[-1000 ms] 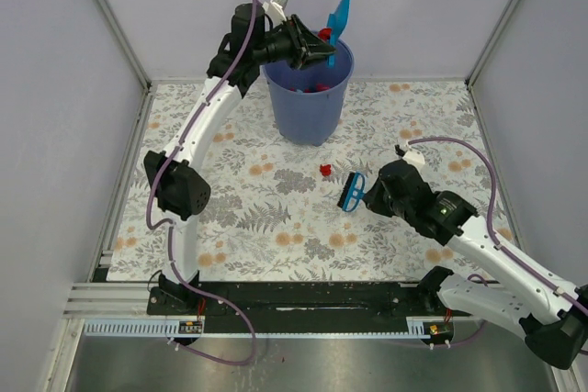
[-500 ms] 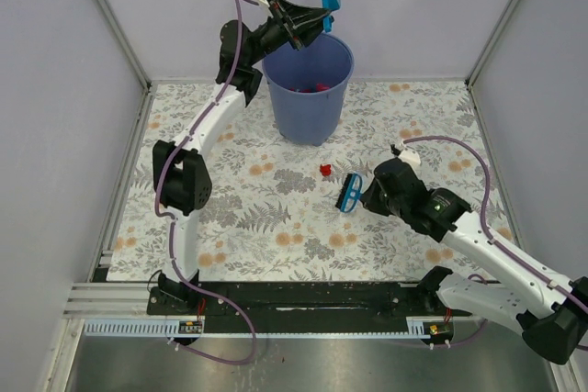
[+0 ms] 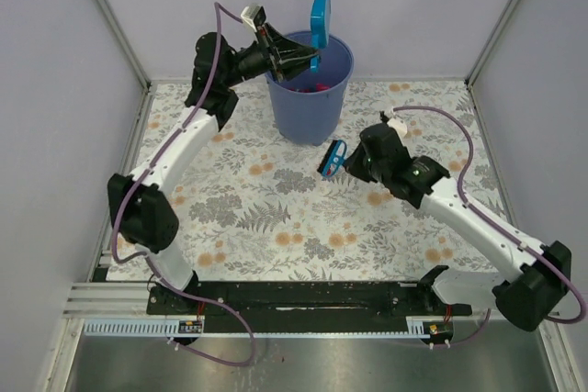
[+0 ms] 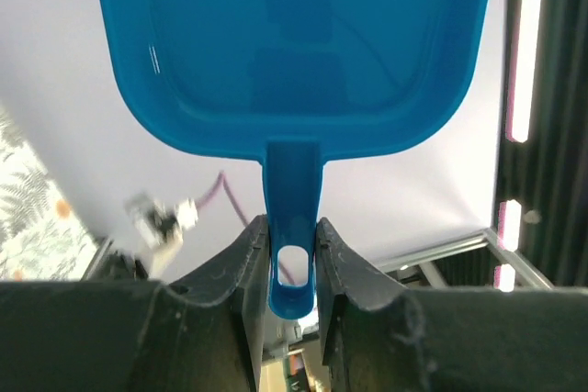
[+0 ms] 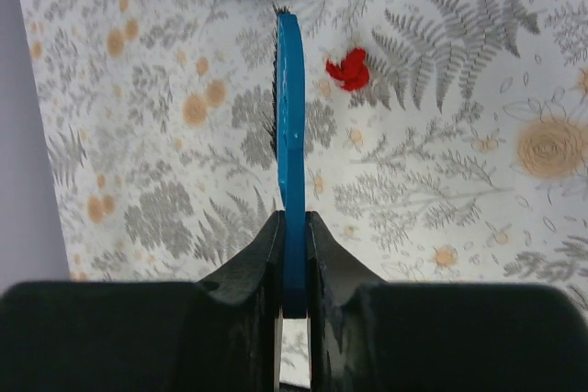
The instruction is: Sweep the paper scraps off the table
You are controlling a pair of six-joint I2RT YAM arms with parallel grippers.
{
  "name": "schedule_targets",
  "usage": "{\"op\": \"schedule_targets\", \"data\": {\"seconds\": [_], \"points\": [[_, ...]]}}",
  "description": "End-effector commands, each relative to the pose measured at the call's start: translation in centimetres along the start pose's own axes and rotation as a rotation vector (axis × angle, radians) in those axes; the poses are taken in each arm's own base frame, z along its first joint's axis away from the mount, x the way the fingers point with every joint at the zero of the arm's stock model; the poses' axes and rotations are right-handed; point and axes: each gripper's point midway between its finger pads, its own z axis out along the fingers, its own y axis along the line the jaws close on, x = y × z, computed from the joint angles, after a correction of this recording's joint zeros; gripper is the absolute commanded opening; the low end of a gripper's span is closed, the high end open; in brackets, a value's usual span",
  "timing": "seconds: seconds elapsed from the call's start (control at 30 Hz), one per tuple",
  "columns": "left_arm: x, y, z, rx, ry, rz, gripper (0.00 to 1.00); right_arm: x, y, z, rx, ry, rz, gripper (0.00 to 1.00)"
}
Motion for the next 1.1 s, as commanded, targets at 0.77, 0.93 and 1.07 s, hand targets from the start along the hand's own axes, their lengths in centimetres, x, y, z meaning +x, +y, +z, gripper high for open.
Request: {"op": "schedule_targets", "data": {"seconds": [0.77,0.93,1.07], "points": [[14.5,10.5,-18.7,-0.911,0.204,0.508,0.00,5.0,-3.9,1.9,0.108,0.339,0.315,0.00],[17.7,13.9,-20.5,-1.031,0.309,0.575,0.00,5.1,-3.3,-4.1,-0.017,0.371,0.222,0.00],[19.7,16.2,-22.1,-1.110,0.363,0.599,0.00,3.0,-2.5,-7.3,-0.115,0.274,0.141,0.00]]}}
